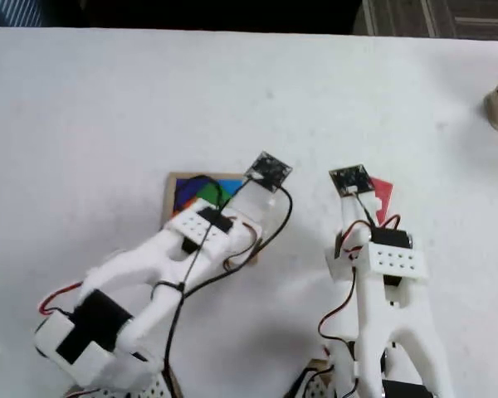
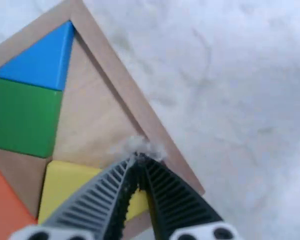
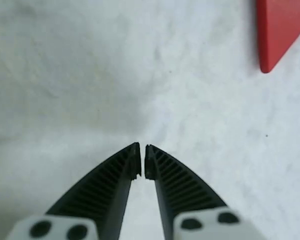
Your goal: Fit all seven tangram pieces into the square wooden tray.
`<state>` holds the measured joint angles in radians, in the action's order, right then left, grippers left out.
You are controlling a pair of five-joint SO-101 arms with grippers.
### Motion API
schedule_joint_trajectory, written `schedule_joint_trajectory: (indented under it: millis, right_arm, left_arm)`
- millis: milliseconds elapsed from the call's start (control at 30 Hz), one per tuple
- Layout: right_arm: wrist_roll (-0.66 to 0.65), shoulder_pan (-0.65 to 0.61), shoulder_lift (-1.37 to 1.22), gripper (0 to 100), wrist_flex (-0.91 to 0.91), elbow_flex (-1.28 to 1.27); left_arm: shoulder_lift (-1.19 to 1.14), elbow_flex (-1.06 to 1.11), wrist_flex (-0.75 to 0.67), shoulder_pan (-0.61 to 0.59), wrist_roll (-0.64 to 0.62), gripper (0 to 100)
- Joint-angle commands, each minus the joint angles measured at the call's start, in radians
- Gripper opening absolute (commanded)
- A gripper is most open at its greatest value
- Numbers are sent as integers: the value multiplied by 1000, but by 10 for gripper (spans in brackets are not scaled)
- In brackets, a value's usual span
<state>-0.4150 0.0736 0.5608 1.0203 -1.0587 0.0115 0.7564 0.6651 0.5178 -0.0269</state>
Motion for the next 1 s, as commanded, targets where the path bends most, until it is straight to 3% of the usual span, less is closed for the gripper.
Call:
schedule_joint_trajectory:
  millis: [0,433,567,700,867,967]
  right_arm:
    - [-11,2,30,21,-12,6]
    - [-11,2,30,21,-12,6]
    - [-11,2,30,21,-12,6]
    - [-11,2,30,21,-10,6]
    - [-11,2,30,21,-8,6]
    - [-11,2,30,21,-7,5]
  left_arm:
    - [4,-49,92,7,-14,24]
    - [81,-54,100,-38,-17,24]
    - [243,-15,91,-140,-14,24]
    - [357,46,-2,-334,-20,24]
    - [254,0,-84,-515,-25,24]
    - [104,-95,-75,-575,-109,24]
